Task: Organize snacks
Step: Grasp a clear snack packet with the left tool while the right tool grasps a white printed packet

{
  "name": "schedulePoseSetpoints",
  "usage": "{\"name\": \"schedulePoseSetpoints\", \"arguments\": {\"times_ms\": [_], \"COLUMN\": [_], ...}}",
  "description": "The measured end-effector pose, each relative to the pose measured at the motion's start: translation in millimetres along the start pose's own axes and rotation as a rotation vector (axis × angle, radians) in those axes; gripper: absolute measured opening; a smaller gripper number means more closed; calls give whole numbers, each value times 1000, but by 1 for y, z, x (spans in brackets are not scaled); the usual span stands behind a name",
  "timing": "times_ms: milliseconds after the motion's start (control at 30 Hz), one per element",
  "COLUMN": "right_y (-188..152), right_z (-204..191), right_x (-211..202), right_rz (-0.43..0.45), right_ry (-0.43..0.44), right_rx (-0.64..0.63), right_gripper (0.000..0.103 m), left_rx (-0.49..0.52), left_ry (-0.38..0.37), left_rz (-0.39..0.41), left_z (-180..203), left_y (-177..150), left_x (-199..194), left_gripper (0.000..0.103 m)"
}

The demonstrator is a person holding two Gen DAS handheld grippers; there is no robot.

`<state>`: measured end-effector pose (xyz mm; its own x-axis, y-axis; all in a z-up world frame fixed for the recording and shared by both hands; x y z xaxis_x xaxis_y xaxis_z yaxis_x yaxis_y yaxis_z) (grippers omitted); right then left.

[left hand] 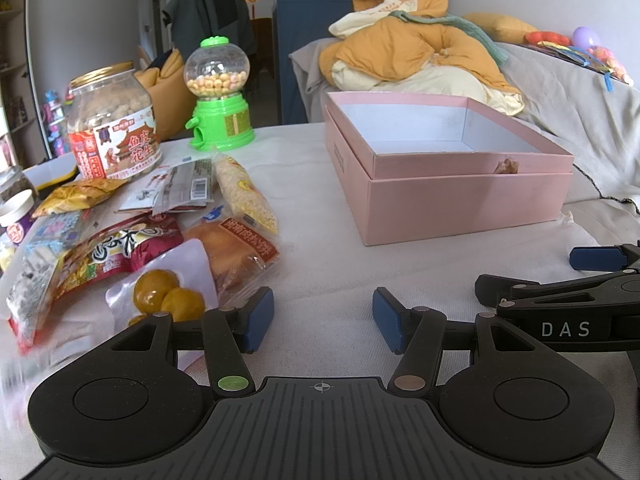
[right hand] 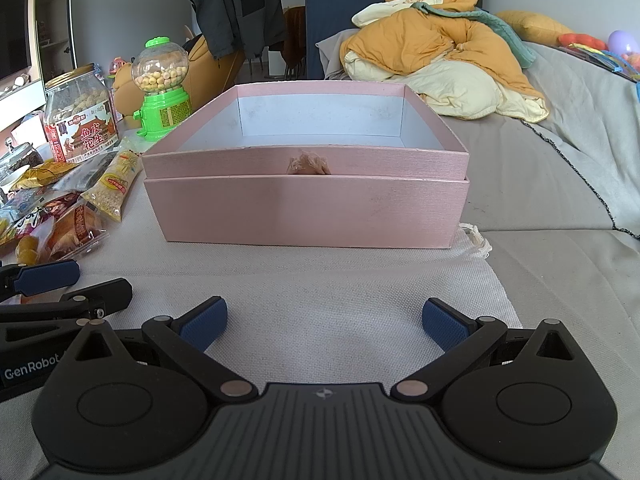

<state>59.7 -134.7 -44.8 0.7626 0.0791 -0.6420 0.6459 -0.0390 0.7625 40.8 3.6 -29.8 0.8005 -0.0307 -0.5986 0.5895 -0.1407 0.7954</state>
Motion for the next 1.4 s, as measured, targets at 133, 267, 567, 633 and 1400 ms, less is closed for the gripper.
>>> {"name": "schedulePoseSetpoints", "arguments": {"times_ms": [133, 267, 567, 633, 1400], "right_y": [-1, 0, -2, -5, -1], "right_z": [0, 0, 1, 1, -138], "right_x": [0, 1, -7, -11, -59], "right_rz": [0, 0, -109, -118, -77], "right_ry": [0, 0, 55, 65, 272], "right_rx": [0, 2, -41, -64, -464], "right_gripper": [103, 103, 103, 103, 99], "left_rx": [2, 6, 11, 42, 96], "left_ry": [1, 4, -100, -113, -168], "left_rz": [-1, -1, 41, 101, -95], "left_z": [0, 1, 1, -7, -144], "left_y": [0, 0, -7, -9, -40], "left_x": [0, -1, -34, -64, -55], "left_gripper": [62, 62, 60, 60, 45]}}
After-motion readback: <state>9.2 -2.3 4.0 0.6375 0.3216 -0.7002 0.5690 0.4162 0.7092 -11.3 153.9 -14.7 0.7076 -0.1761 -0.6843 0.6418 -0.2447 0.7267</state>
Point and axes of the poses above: each gripper's, at about its wrist camera, not at the fingertips, and x roughly the way its jaws point, z to its right, y to its top, the point moved 5 cm from there along x, roughly the way its jaws point, and after that the axes turned 5 degrees about x, right-handed, at the moved point
